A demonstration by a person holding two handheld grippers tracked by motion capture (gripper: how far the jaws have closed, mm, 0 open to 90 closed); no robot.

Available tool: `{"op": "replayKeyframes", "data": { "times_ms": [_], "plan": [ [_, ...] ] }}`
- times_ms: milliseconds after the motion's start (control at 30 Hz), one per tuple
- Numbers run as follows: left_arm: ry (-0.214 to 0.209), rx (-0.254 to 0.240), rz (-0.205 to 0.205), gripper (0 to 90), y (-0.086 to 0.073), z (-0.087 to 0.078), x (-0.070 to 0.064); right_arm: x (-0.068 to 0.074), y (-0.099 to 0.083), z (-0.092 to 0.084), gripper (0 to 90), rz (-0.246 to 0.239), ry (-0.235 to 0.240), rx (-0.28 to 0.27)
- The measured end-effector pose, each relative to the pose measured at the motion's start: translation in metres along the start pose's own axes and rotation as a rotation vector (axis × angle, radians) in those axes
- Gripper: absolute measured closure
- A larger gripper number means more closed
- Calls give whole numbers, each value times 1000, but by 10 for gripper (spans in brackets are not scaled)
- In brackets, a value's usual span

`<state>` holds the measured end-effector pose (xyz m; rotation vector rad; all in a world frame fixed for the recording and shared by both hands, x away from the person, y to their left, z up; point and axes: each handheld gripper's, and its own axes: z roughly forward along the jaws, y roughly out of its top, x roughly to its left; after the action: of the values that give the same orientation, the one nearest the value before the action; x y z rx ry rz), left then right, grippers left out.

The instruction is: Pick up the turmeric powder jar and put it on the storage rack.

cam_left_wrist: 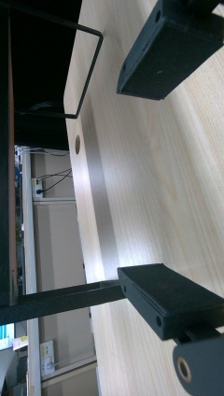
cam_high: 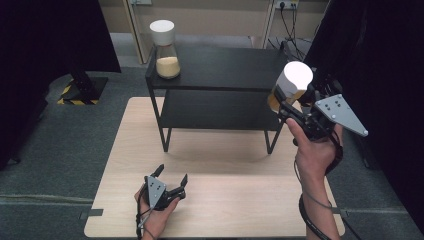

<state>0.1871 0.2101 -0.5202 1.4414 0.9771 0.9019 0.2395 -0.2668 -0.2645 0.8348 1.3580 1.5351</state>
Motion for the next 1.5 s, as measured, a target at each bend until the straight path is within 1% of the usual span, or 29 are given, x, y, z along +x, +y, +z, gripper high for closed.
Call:
{"op": "replayKeyframes", "data": {
  "times_ms": [133,433,633,700,867,1000,1067,1133,1400,1500],
  "plan": [
    [-1,0,0,103,0,0,0,0,6,8,308,-7,-11,6],
    [-2,2,5,103,0,0,0,-2,17,22,308,-7,-30,12],
    [-2,-1,0,103,0,0,0,-4,26,33,308,-5,-44,21],
    [-3,-3,1,103,-1,0,0,-5,27,37,308,-6,-49,24],
    [-5,-1,-5,103,0,0,1,-7,31,48,308,13,-62,42],
    [-5,-1,-1,103,0,0,1,-8,32,57,308,10,-66,59],
    [-5,-1,0,103,0,0,1,-7,34,61,308,-4,-72,68],
    [-6,0,-2,103,0,0,1,-8,34,65,308,2,-71,72],
    [-8,-1,-7,103,0,0,2,-8,39,85,308,5,-92,101],
    [-8,-2,-7,103,0,0,2,-5,38,90,308,7,-111,106]
  ]
}}
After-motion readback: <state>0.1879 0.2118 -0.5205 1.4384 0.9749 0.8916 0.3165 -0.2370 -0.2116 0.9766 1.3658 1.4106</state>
